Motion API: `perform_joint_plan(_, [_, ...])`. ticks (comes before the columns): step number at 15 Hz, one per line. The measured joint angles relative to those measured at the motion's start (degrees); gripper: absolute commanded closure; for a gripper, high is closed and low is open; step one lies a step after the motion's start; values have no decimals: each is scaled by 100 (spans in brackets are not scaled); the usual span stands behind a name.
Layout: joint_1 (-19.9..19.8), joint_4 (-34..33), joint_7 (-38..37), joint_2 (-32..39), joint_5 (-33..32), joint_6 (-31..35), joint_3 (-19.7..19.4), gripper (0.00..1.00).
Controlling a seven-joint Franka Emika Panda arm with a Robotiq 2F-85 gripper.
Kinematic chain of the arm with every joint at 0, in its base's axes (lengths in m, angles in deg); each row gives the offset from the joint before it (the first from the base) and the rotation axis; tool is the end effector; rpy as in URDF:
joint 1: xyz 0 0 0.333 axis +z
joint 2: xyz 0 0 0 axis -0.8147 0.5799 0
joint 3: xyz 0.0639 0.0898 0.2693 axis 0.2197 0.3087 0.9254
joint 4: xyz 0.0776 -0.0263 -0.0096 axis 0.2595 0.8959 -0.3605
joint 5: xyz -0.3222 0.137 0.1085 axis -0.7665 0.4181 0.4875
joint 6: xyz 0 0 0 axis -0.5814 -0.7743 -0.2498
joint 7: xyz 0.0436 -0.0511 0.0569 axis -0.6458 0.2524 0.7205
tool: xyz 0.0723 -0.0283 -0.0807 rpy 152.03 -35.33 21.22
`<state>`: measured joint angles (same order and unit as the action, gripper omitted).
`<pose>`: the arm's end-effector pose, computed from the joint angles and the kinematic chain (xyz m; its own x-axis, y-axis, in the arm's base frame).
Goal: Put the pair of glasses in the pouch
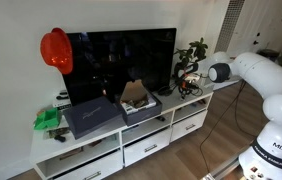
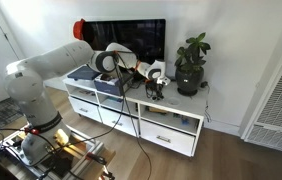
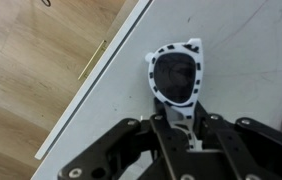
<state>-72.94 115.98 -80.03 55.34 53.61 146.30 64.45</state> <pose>0.6707 -0.2755 0.0528 0.5999 -0.8001 -0.0038 -0.7993 -0.5990 -0.0478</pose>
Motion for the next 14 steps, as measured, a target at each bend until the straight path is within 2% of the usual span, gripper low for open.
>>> perform_joint_plan(7, [16, -45, -10, -336, 7, -109, 133, 92])
perform_joint_plan(14, [-4, -64, -584, -871, 530, -1010, 624, 93])
